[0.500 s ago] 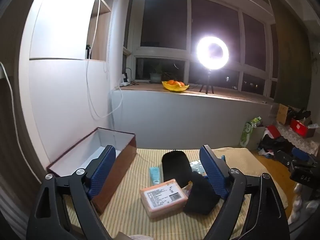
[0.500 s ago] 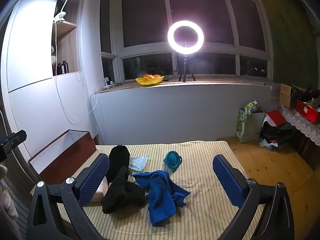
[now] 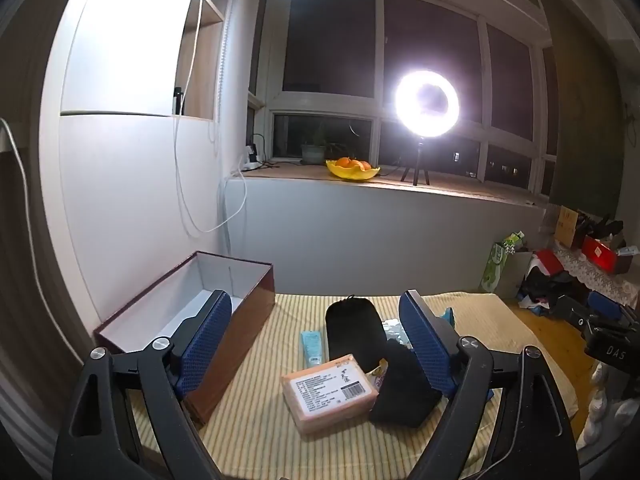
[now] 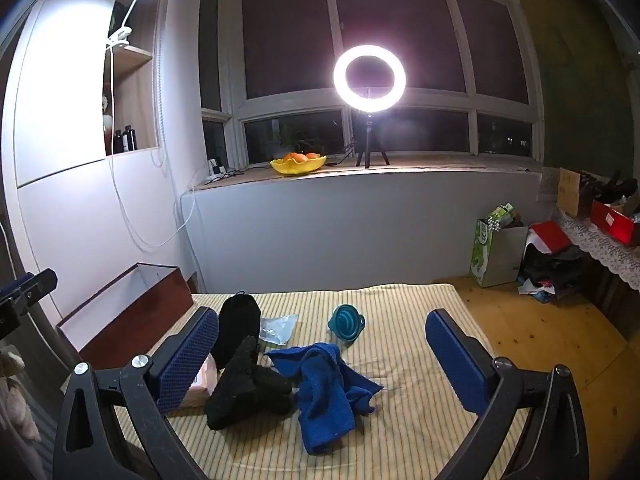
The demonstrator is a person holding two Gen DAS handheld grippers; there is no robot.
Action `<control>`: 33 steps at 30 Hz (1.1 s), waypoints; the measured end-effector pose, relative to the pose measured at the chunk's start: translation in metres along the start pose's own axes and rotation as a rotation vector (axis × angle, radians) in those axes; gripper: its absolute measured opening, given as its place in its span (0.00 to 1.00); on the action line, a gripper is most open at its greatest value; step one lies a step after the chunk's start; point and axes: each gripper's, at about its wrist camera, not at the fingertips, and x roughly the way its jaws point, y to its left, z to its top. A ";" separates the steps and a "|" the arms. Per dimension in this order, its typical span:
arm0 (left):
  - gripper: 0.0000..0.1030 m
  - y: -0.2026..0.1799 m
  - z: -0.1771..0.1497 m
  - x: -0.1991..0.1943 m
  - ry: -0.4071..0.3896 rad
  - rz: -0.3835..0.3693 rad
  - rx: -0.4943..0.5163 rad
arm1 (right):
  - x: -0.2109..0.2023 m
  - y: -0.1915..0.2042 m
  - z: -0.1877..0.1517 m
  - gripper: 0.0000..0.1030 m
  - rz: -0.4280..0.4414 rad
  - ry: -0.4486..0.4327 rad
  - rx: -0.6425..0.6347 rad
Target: Organize soft objects
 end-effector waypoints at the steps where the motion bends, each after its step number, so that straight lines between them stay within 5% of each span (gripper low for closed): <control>1: 0.83 -0.001 -0.001 0.000 -0.001 0.001 0.001 | 0.000 0.001 -0.001 0.99 0.000 0.000 -0.003; 33: 0.83 -0.004 0.000 0.001 0.003 -0.001 0.003 | 0.005 0.003 -0.004 0.99 0.007 0.004 0.004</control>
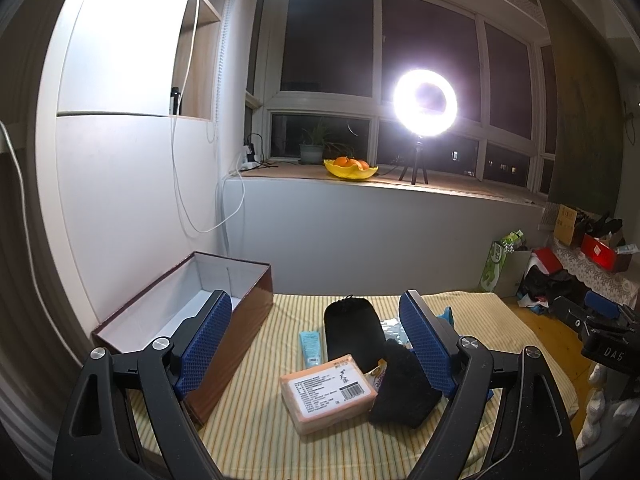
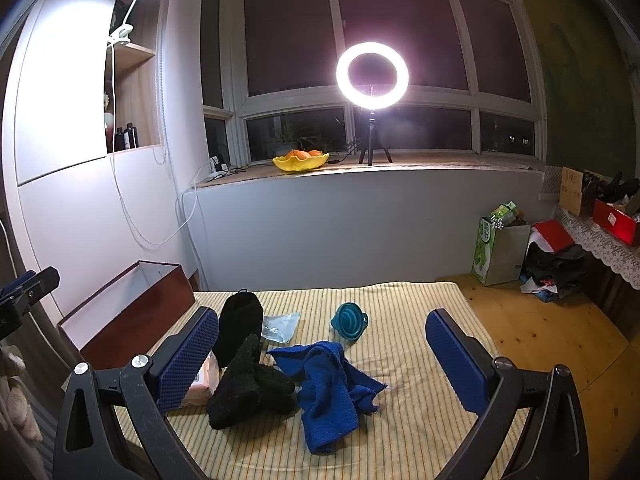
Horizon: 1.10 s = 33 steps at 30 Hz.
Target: Organize soft objects
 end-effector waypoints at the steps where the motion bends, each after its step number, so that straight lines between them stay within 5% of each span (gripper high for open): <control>1: 0.83 0.000 0.000 0.000 0.000 0.001 0.001 | 0.000 0.001 -0.001 0.99 -0.001 0.000 -0.001; 33: 0.83 -0.010 -0.005 0.006 0.013 0.003 0.023 | 0.007 -0.001 -0.011 0.99 0.004 0.018 -0.004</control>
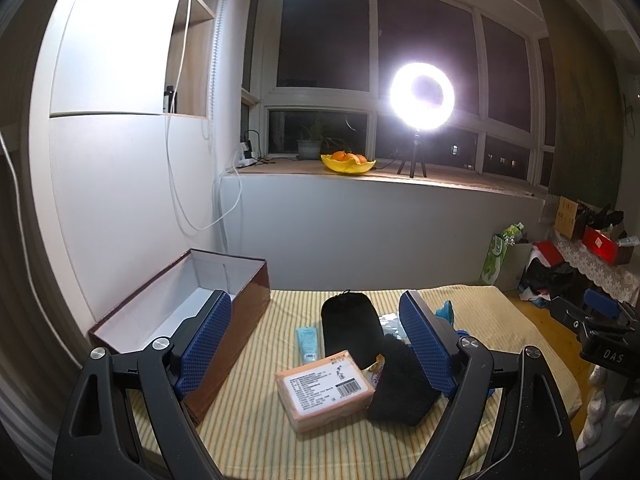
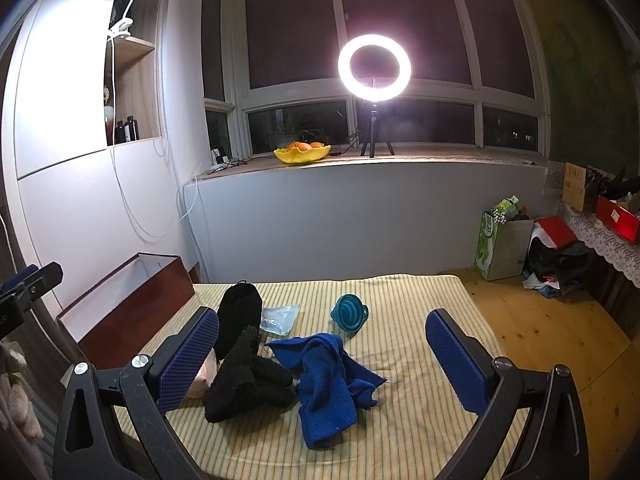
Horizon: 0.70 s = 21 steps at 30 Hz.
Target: Organize soft objects
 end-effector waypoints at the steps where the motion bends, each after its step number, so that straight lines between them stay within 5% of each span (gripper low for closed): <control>1: 0.83 0.001 0.000 0.000 0.000 -0.001 -0.001 | 0.000 0.000 0.000 0.99 0.001 0.000 0.001; 21: 0.83 0.027 -0.029 0.017 0.105 0.038 -0.036 | 0.022 -0.013 -0.010 0.99 0.054 0.087 0.025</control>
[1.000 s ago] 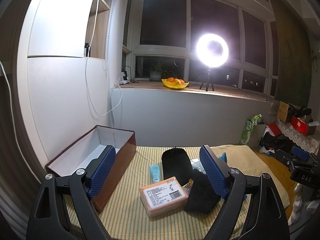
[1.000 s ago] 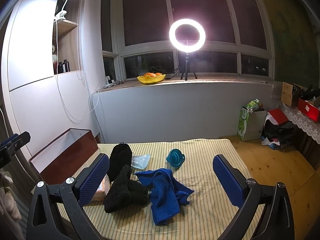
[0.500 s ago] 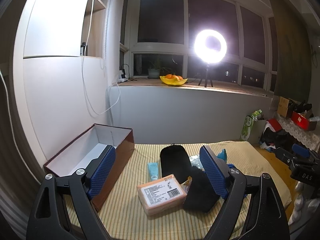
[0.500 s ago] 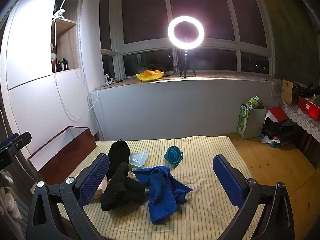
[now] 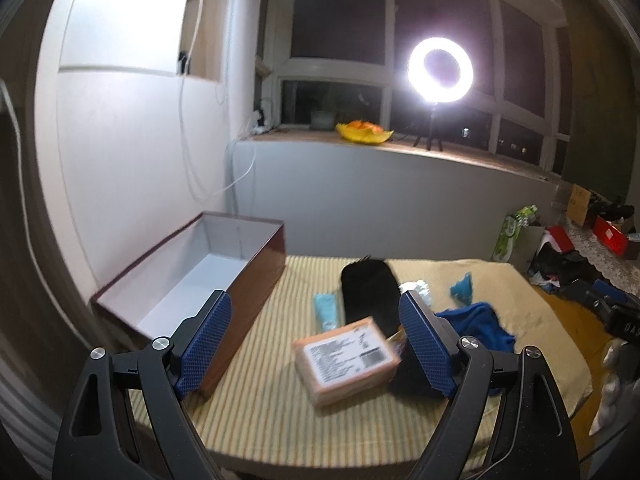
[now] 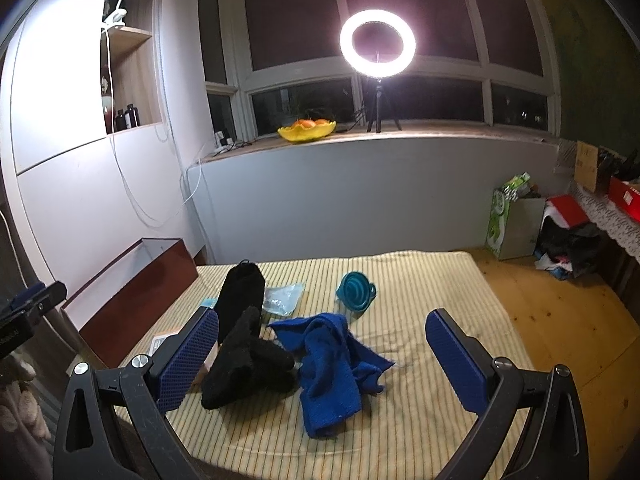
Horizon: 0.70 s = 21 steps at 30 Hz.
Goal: Organize soft objects
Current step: 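Move the right gripper down to the orange-and-white package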
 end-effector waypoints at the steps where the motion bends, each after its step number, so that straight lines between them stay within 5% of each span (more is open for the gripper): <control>1: 0.83 0.005 -0.003 0.002 0.012 0.007 -0.006 | 0.002 -0.001 -0.001 0.99 0.009 0.006 0.003; 8: 0.83 0.027 -0.031 0.014 0.101 0.043 -0.022 | 0.026 0.005 -0.004 0.99 0.125 0.092 -0.001; 19: 0.83 0.026 -0.063 0.042 0.242 -0.026 -0.076 | 0.072 0.038 0.007 0.98 0.327 0.241 -0.046; 21: 0.83 0.024 -0.065 0.047 0.254 -0.040 -0.074 | 0.083 0.045 0.010 0.91 0.357 0.275 -0.046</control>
